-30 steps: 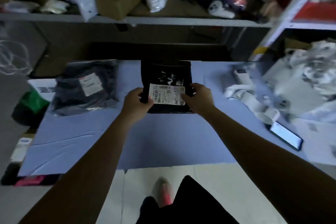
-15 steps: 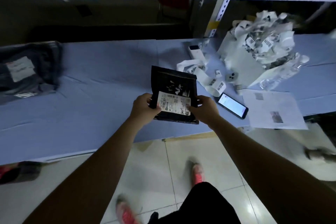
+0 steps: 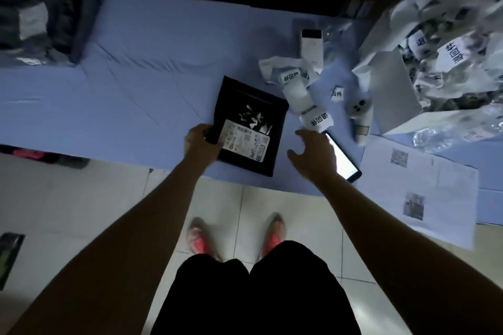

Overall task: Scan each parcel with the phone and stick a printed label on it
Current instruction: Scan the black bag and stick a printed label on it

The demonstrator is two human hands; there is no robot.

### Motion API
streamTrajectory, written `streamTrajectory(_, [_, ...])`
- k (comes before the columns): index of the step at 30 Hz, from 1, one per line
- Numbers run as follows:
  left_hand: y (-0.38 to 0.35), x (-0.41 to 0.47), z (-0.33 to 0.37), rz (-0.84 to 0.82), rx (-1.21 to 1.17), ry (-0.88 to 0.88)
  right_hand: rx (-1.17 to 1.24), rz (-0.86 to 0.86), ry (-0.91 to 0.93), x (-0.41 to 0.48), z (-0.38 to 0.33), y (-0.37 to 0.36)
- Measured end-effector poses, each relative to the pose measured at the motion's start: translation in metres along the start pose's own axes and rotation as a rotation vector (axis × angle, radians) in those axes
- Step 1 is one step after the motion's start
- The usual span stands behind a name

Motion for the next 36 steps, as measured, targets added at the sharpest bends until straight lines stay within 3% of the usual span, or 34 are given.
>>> streamTrajectory(2, [0.000,-0.007,0.002,0.025,-0.015,0.031,-0.166,0.031,0.009,0.001,0.020,0.012])
streamTrajectory(5, [-0.001,-0.014,0.003,0.056,-0.061,0.075,-0.290,-0.071,-0.048,0.003,0.051,0.011])
streamTrajectory(13, [0.002,-0.025,0.010,0.085,-0.137,0.092,-0.197,-0.047,-0.036,0.010,0.067,0.017])
streamTrajectory(24, [0.032,-0.015,0.010,0.136,-0.289,0.067,-0.204,-0.144,-0.133,0.021,0.062,0.017])
streamTrajectory(30, [0.051,-0.004,0.006,0.136,-0.342,0.027,-0.133,-0.160,-0.007,0.011,0.015,0.017])
streamTrajectory(36, [0.069,0.014,0.002,0.167,-0.380,0.037,-0.221,-0.239,0.131,0.001,-0.049,0.019])
Point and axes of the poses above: each hand's wrist, its own x-axis towards the middle knuckle, its own y-axis out of the back of the hand, z = x × y, the point moved 8 cm from there along x, towards the middle knuckle, and after that the axes turned 1 degree about x, right-handed, at the moved point
